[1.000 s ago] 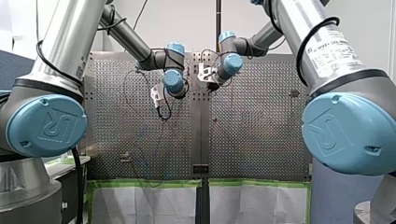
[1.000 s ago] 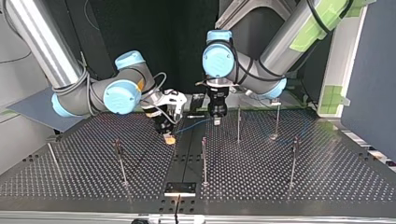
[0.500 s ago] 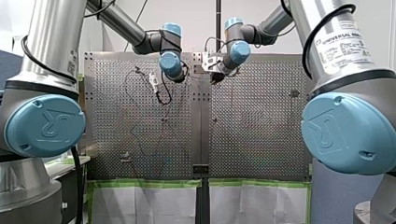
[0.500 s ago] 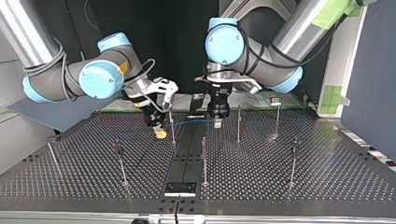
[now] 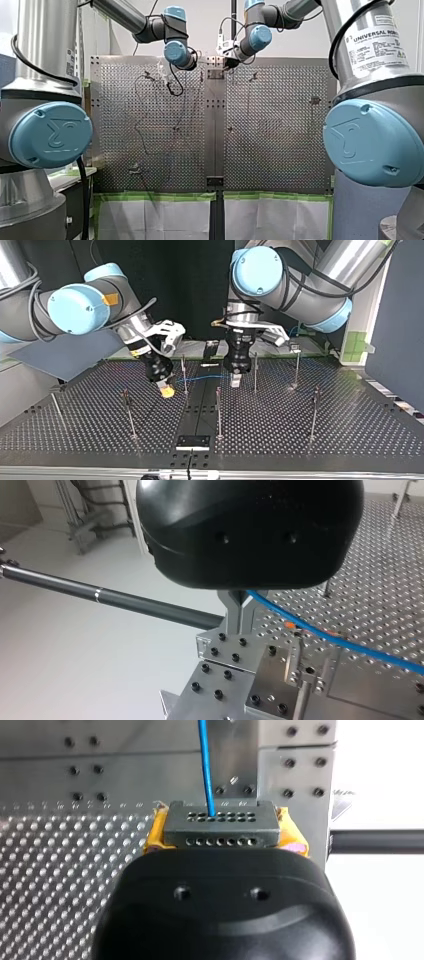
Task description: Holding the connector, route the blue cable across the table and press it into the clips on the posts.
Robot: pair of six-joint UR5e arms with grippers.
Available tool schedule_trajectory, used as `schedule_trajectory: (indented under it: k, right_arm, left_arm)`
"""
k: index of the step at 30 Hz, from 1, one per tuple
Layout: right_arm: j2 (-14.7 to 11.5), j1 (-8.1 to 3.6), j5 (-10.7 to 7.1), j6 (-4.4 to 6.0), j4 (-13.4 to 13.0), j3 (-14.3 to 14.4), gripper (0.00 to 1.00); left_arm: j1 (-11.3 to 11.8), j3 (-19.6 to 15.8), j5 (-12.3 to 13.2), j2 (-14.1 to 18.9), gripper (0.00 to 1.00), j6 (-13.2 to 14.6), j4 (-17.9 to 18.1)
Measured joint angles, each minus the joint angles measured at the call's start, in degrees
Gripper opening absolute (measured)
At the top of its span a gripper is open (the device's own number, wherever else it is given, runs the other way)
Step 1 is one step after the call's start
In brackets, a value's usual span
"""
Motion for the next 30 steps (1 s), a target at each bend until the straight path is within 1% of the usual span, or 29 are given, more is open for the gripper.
schedule_trajectory:
  k: [3,7,15,18,21,25,30]
  right_arm:
    - [0.9,0.0,-0.83,0.02,0.0,-0.3,0.0]
    - [2.3,-0.03,-1.02,0.05,0.0,-0.4,0.0]
    - [3.9,-0.6,-1.06,0.12,-0.2,-1.5,0.0]
    - [4.3,-0.78,-1.19,0.22,-0.2,-2.3,0.0]
    - [4.6,-0.87,-1.39,0.43,-0.2,-3.0,0.0]
    - [4.9,-0.93,-1.47,0.62,-0.2,-3.5,0.0]
    - [5.2,-0.98,-1.49,0.7,-0.2,-3.6,0.0]
  left_arm:
    - [0.3,0.2,1.4,-0.7,0.0,-0.2,0.4]
    - [0.7,1.0,3.1,-2.6,0.0,-0.5,1.8]
    - [2.5,2.1,4.0,-6.3,0.0,-0.6,2.8]
    - [3.6,2.1,4.3,-7.3,0.0,-0.6,2.7]
    - [5.0,2.1,5.1,-7.6,0.0,-0.4,2.2]
    - [6.8,2.1,6.7,-7.7,0.0,-0.3,2.2]
    - [8.6,2.5,9.1,-8.2,0.0,-0.7,3.7]
